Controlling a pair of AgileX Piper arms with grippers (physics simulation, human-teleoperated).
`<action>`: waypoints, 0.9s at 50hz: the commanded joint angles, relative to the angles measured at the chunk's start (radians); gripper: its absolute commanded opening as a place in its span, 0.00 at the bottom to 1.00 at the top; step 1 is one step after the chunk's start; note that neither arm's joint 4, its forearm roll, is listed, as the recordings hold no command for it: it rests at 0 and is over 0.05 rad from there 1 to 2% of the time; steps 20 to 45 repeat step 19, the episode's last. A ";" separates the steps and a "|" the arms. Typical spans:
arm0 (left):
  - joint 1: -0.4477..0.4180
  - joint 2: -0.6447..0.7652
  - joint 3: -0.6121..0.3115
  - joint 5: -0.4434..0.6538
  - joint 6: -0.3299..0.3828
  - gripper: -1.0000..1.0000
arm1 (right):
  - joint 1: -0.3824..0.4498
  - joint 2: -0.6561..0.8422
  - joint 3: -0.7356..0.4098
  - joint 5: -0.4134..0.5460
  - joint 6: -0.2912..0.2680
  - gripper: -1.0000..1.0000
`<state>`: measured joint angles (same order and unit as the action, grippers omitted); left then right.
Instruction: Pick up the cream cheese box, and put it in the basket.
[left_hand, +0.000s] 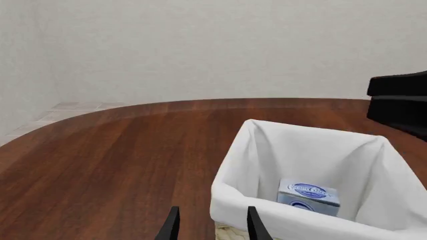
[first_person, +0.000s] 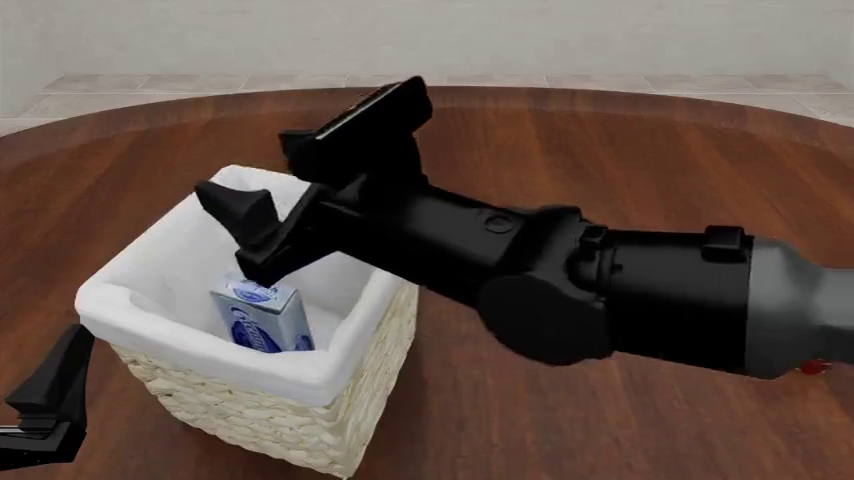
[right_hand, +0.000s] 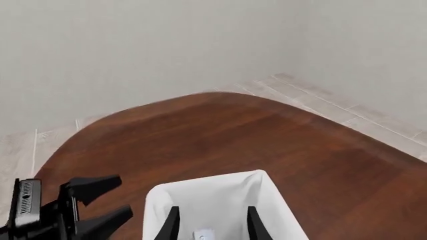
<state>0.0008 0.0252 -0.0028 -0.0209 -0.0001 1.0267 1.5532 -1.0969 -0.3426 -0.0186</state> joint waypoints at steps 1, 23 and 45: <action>0.000 0.000 0.000 0.000 0.000 1.00 | -0.030 -0.175 0.141 0.004 0.002 1.00; 0.000 0.000 0.000 0.000 0.000 1.00 | -0.149 -0.650 0.519 0.028 0.098 1.00; 0.000 0.000 0.000 0.000 0.000 1.00 | -0.149 -0.650 0.519 0.028 0.098 1.00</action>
